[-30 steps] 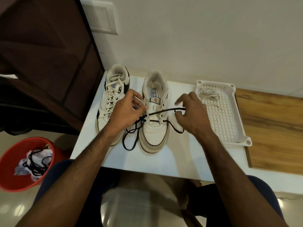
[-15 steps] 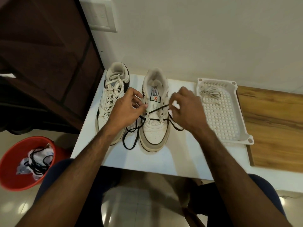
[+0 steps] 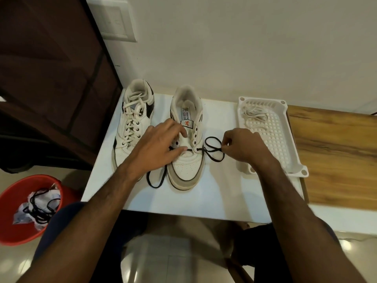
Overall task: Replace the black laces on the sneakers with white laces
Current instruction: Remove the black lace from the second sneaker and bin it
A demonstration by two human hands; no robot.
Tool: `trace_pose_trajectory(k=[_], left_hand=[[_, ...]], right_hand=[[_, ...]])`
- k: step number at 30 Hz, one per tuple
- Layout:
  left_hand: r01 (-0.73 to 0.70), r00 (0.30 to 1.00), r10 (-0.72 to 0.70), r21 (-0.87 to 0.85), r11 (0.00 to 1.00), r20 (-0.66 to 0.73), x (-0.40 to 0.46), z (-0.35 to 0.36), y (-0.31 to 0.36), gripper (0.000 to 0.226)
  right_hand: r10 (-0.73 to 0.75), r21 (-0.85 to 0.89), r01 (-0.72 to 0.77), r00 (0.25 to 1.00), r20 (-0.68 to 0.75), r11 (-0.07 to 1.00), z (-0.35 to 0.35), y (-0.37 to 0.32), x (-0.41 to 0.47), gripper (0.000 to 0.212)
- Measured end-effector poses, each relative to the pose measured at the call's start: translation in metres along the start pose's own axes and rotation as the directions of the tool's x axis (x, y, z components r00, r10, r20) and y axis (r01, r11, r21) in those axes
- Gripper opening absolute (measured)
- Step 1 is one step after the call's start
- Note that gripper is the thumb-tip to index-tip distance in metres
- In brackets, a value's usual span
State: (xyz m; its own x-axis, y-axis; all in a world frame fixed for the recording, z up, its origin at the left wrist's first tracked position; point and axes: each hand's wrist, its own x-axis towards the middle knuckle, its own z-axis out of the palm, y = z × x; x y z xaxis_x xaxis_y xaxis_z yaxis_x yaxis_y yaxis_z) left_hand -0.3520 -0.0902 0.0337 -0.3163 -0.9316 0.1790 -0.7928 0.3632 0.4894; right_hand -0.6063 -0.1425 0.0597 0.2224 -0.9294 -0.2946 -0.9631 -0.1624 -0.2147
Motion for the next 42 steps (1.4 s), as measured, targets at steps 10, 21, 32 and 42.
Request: trace_pose_trajectory(k=[10, 21, 32, 42], left_hand=[[0.167, 0.964, -0.135, -0.129, 0.978, 0.227, -0.013, -0.005, -0.014, 0.026], [0.174, 0.981, -0.168, -0.060, 0.983, 0.101, -0.011, -0.003, -0.005, 0.021], [0.176, 0.981, -0.151, -0.238, 0.955, 0.119, -0.005, 0.006, 0.007, 0.028], [0.294, 0.955, -0.271, -0.489, 0.821, 0.119, 0.001, 0.008, 0.008, 0.004]], right_hand=[[-0.433, 0.293, 0.458, 0.889, -0.150, 0.839, 0.023, -0.047, -0.006, 0.019], [-0.438, 0.029, 0.447, 0.885, -0.158, 0.894, 0.025, -0.050, -0.003, 0.009], [-0.321, 0.529, 0.284, 0.947, -0.023, 0.800, 0.030, -0.056, 0.002, 0.019], [-0.349, 0.257, 0.372, 0.928, -0.132, 0.892, 0.016, -0.036, -0.004, 0.016]])
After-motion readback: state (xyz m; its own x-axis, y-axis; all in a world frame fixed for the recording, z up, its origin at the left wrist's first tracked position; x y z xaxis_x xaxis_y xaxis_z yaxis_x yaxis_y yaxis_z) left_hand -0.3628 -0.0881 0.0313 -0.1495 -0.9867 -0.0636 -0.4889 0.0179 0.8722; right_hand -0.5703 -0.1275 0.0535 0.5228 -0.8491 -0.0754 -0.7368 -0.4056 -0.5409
